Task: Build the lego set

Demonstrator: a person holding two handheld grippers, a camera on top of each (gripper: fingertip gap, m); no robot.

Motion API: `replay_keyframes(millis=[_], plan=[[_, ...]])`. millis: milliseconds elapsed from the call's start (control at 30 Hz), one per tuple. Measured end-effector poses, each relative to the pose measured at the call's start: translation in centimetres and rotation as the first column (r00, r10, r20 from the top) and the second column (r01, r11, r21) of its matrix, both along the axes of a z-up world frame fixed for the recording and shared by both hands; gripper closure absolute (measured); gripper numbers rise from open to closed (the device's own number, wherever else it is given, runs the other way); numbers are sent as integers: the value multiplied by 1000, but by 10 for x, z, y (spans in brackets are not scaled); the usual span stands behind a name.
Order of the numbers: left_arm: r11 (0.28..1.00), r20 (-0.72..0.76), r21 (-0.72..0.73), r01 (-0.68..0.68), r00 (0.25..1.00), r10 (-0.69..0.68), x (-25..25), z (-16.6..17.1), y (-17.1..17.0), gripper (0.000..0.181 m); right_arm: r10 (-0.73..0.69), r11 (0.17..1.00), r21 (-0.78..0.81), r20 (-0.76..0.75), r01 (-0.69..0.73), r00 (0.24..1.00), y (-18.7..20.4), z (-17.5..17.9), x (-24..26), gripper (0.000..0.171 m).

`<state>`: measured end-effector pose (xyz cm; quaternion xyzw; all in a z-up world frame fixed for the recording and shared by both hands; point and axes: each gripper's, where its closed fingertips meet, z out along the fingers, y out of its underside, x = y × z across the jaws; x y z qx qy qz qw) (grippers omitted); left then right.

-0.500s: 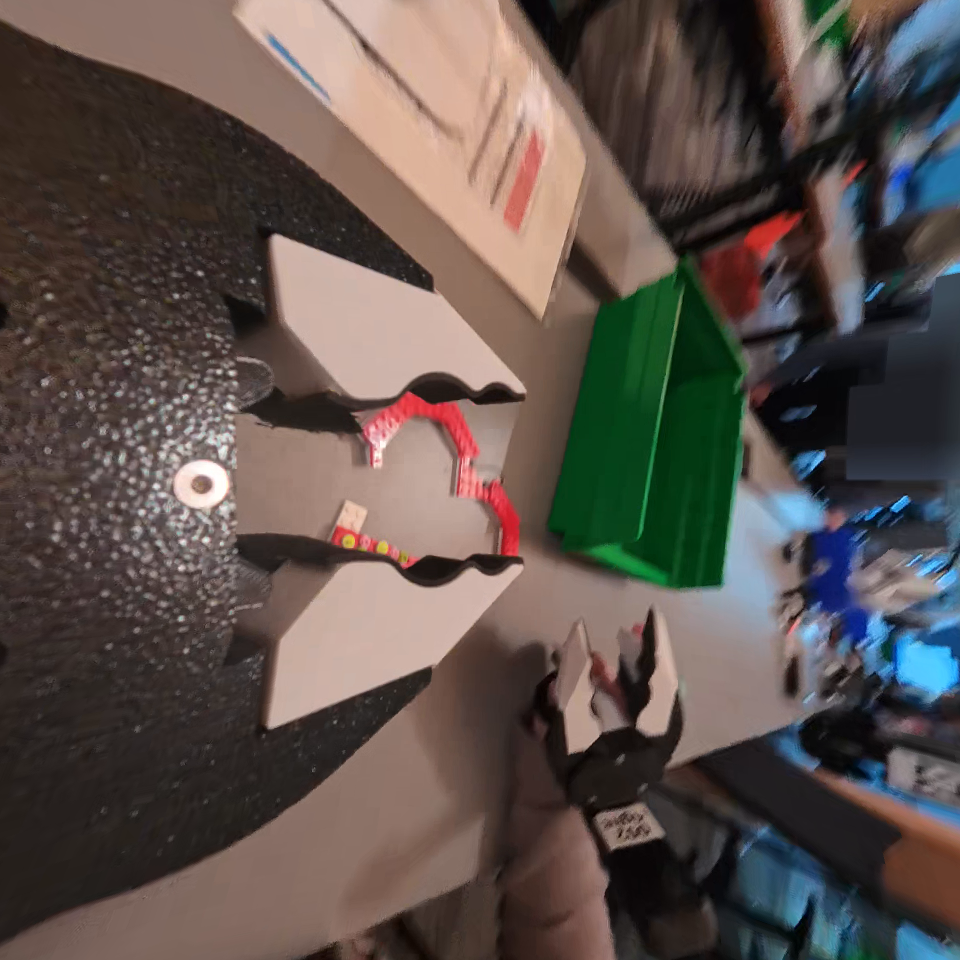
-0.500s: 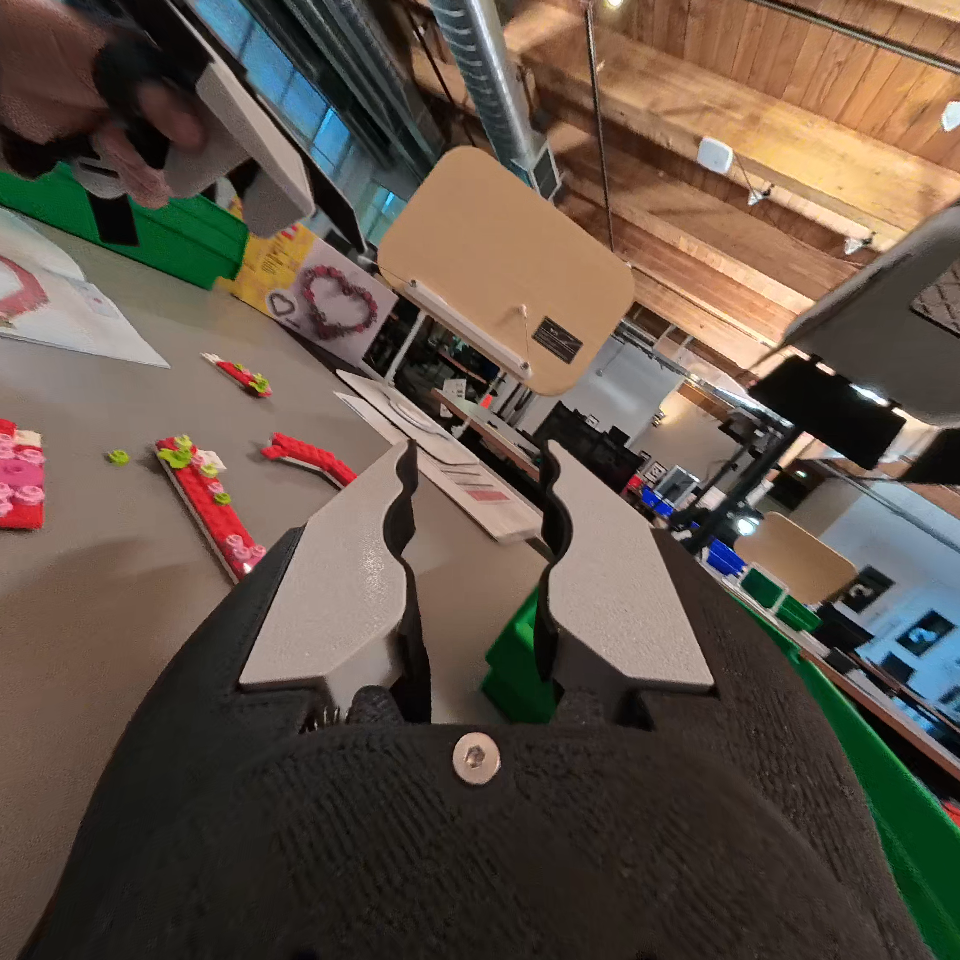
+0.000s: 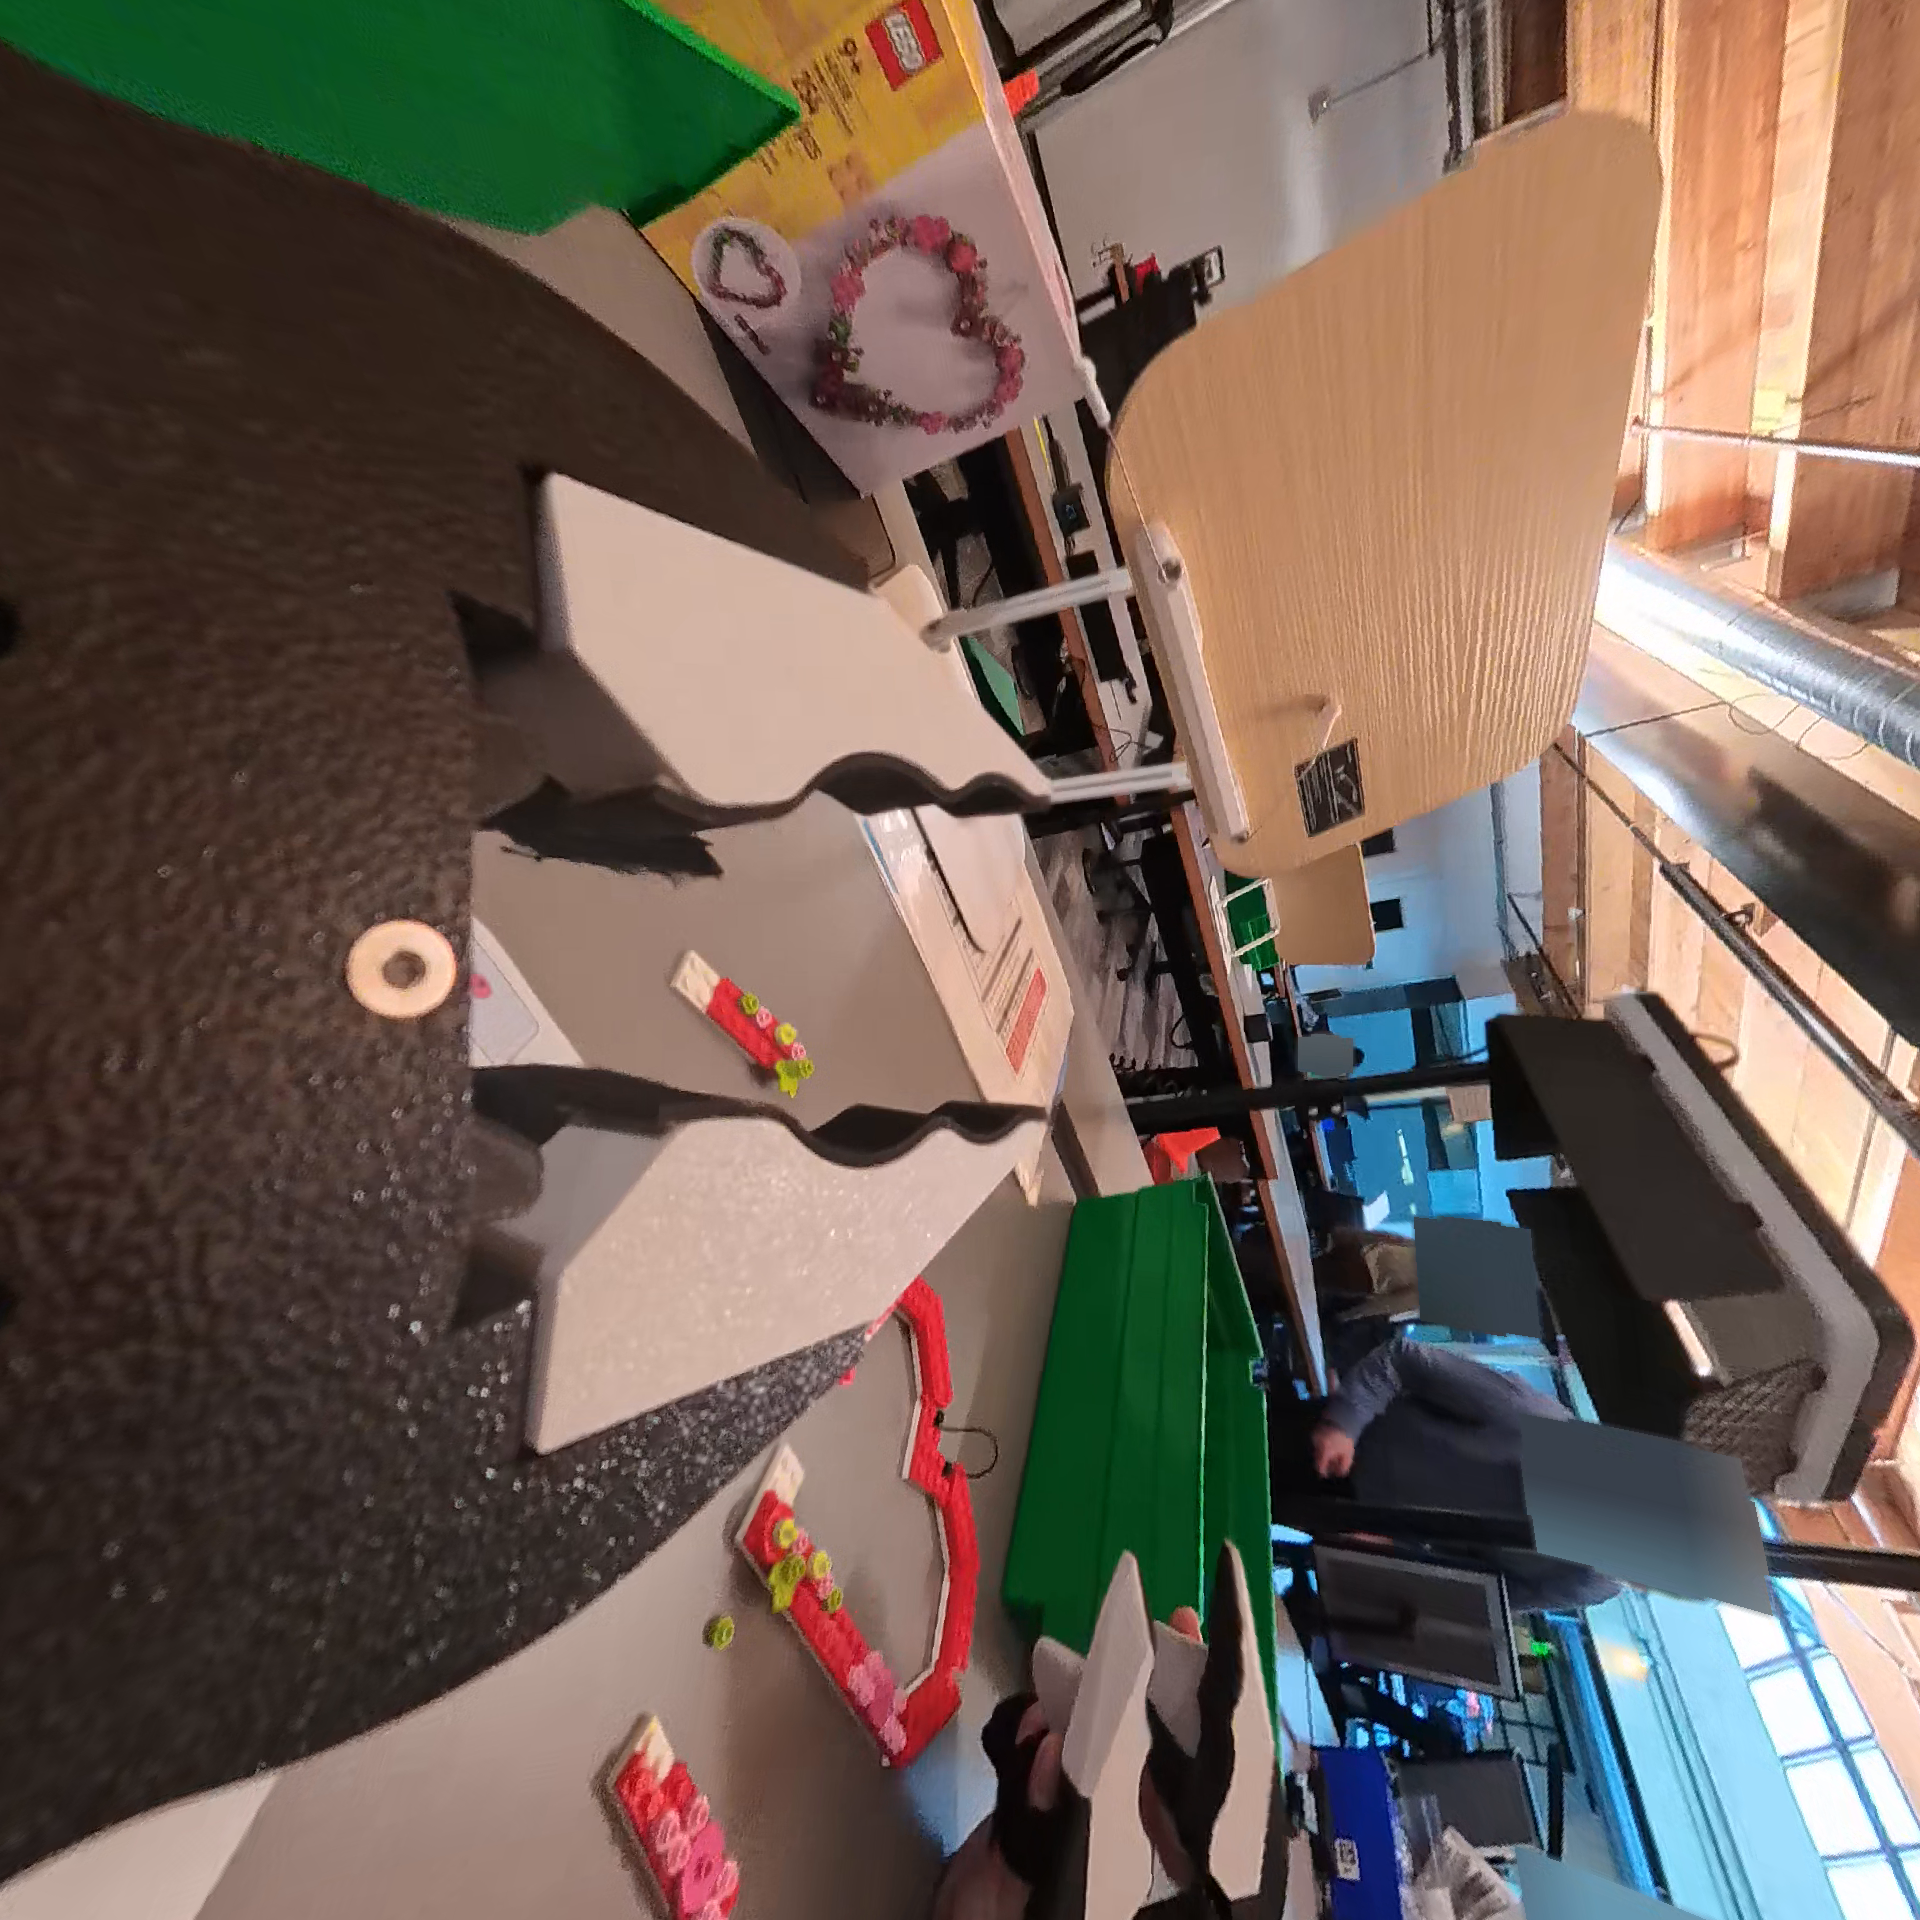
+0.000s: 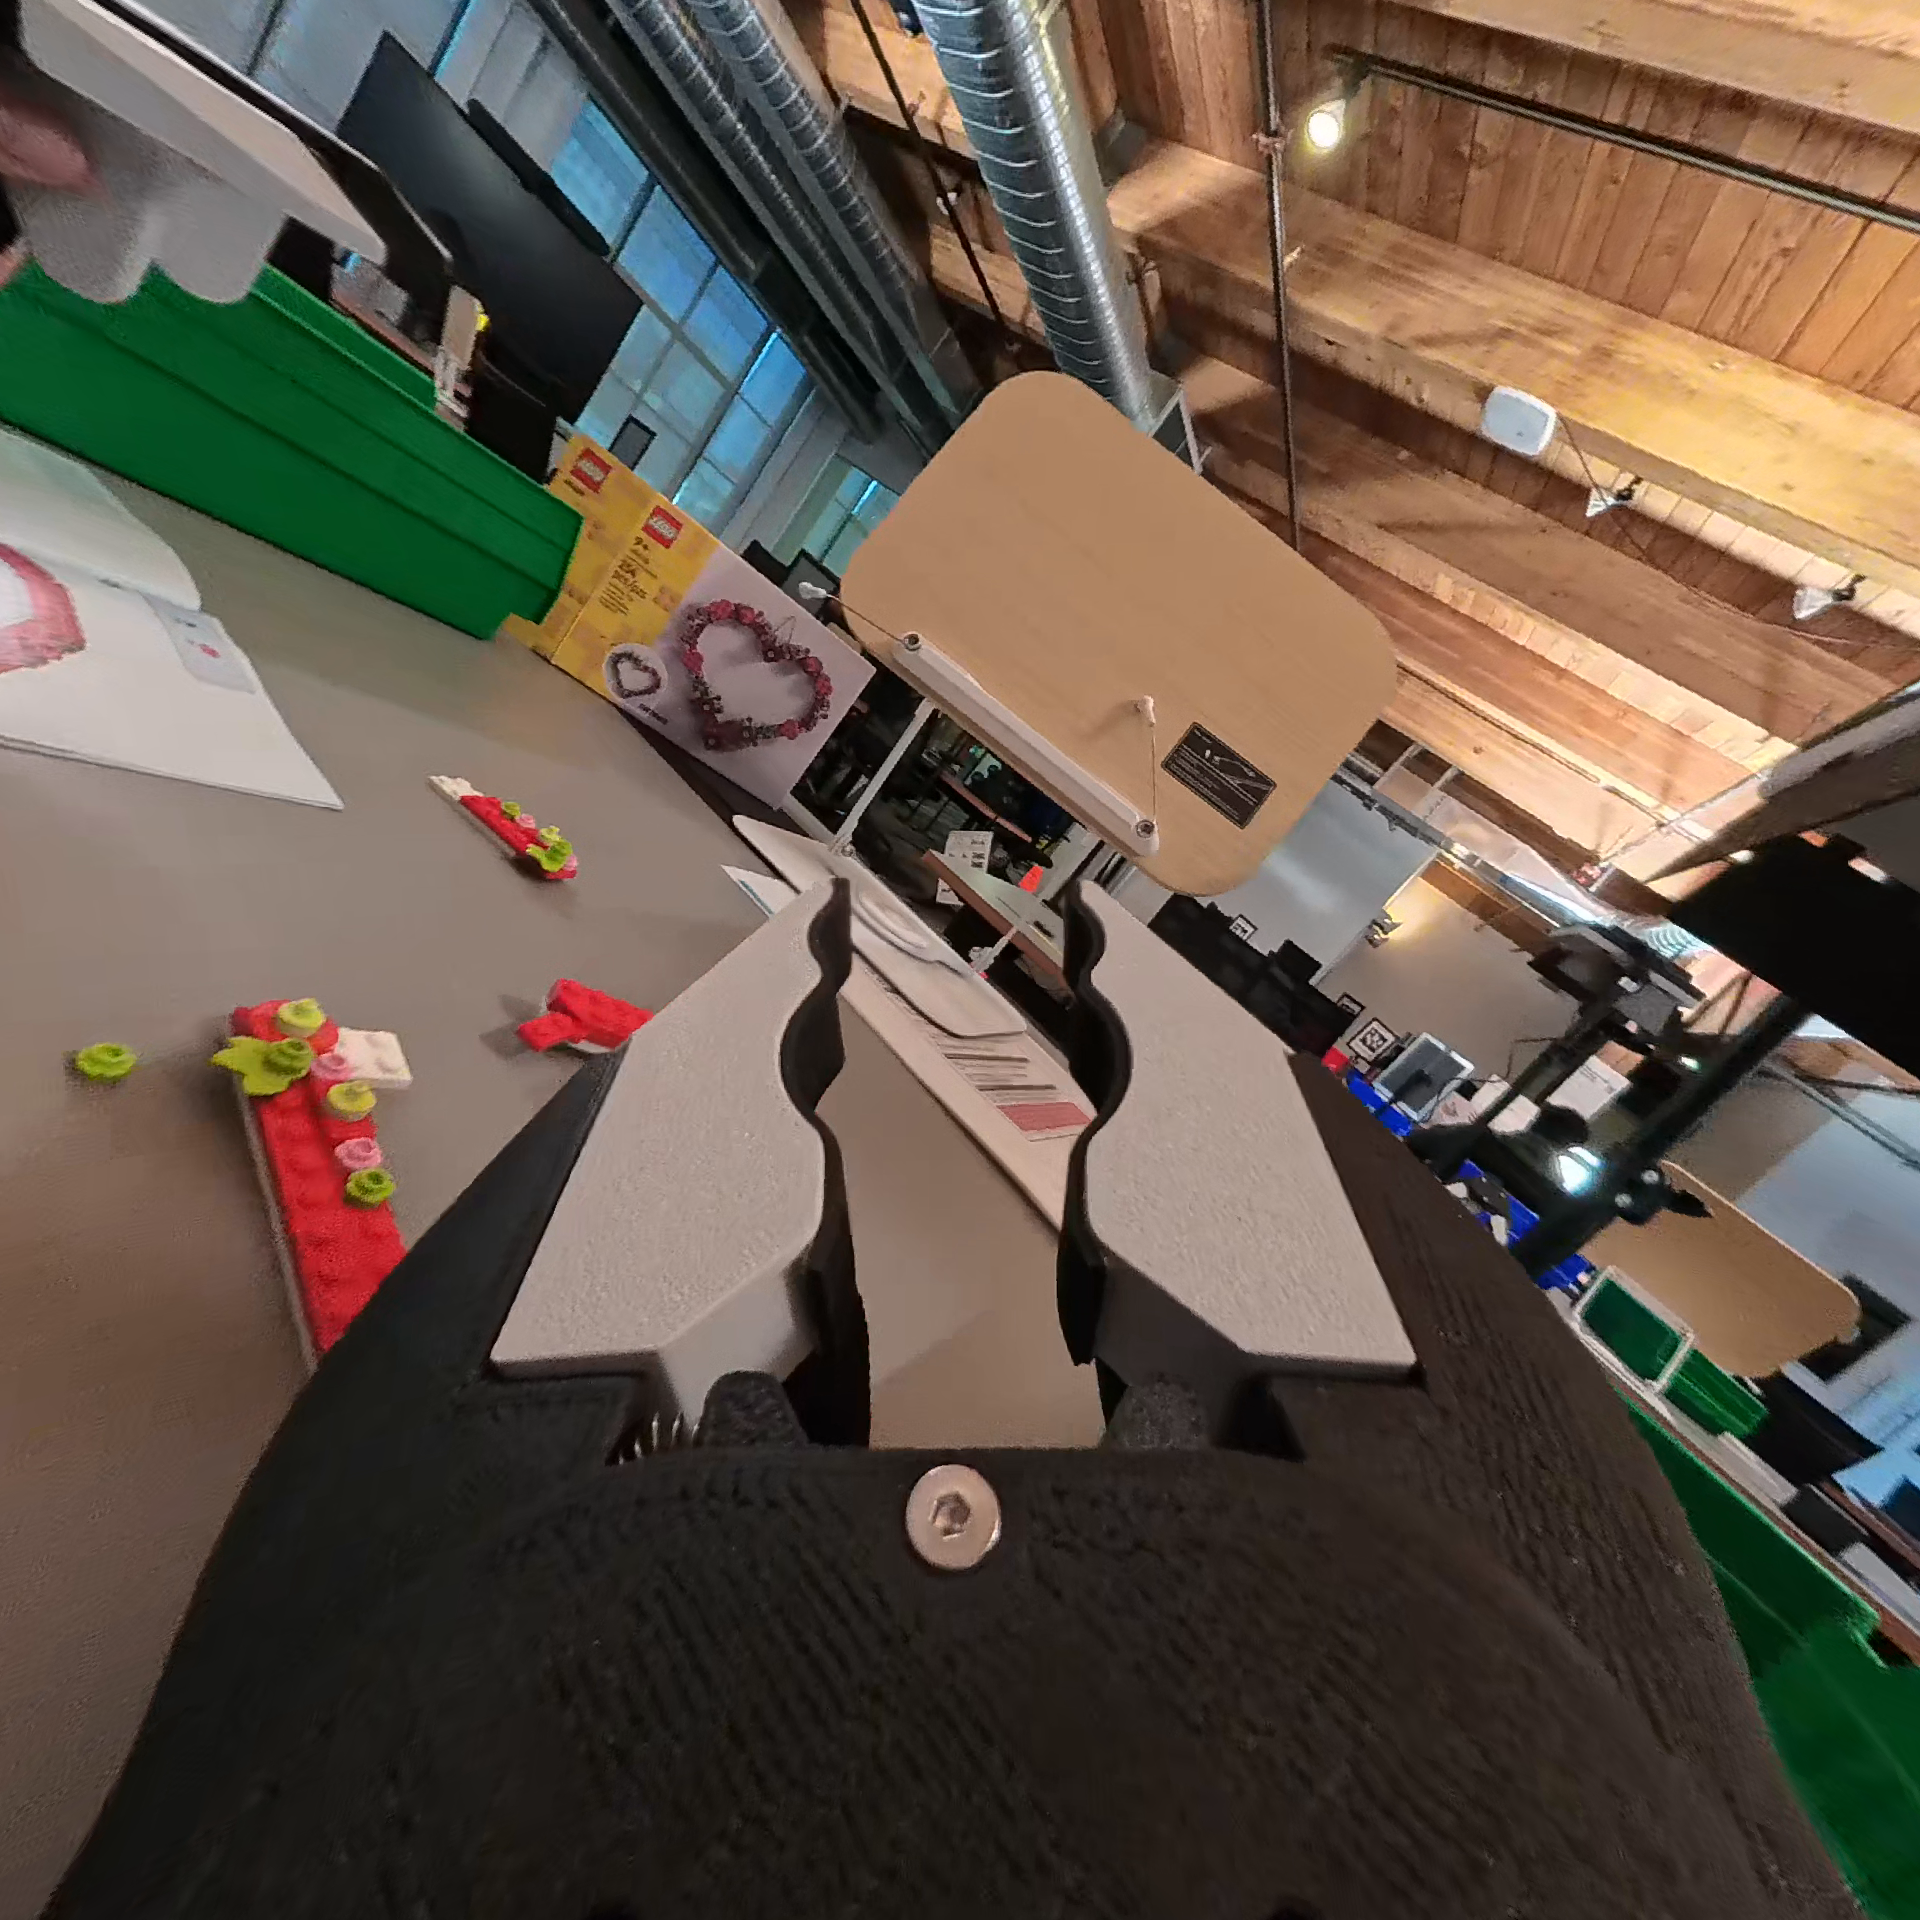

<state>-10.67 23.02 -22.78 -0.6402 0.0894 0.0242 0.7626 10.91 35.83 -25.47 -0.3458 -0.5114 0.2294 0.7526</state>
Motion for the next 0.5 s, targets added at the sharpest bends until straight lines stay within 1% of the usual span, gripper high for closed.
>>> replay_keyframes(millis=[167, 400, 500], plan=[[998, 62, 64, -1, 998, -3, -16, 6, -7, 127, -43, 999, -9, -61, 42, 997, 7, 10, 15, 133], [988, 75, 154, -17, 997, 5, -24, 16, -16, 129, -64, 996, -69, -138, 55, 988, 21, 21, 34, 134], [982, 52, 185, -48, 998, 39, -29, 21, -21, 129, -58, 994, -99, -154, 43, 986, 24, 22, 37, 135]])
